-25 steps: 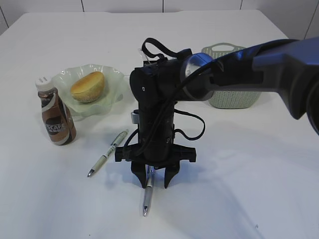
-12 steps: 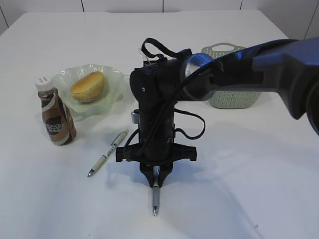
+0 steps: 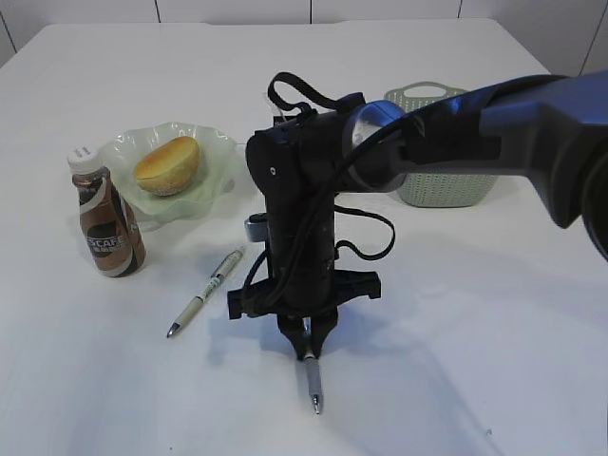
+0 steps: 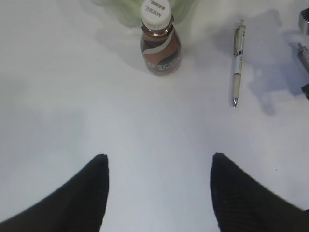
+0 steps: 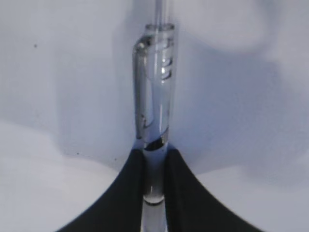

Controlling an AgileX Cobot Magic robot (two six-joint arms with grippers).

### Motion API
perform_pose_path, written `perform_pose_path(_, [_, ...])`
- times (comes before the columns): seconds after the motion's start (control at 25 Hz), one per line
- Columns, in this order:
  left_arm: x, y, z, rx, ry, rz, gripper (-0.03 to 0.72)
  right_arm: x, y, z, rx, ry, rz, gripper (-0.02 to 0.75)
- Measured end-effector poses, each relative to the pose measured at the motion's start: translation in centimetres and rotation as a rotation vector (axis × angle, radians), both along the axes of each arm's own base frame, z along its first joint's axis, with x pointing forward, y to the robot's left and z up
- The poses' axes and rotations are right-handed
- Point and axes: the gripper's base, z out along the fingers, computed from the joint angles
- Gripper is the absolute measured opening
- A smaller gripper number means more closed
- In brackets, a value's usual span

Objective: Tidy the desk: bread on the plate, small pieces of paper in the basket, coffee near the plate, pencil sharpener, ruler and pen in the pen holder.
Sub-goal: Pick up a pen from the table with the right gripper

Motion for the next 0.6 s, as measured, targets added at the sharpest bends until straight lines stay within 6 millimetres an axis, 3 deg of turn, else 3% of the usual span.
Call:
perform_pose_path(0.48, [0.0, 0.0, 0.0, -0.001, 0.0, 0.001, 0.466, 0.9, -0.3, 1.5, -0.049, -0.056, 0.211, 0.089])
perform_pose_path(0.6, [0.0, 0.0, 0.0, -0.001, 0.0, 0.001, 0.466, 0.9, -0.5, 3.2, -0.041, -0.095, 0.259, 0.089])
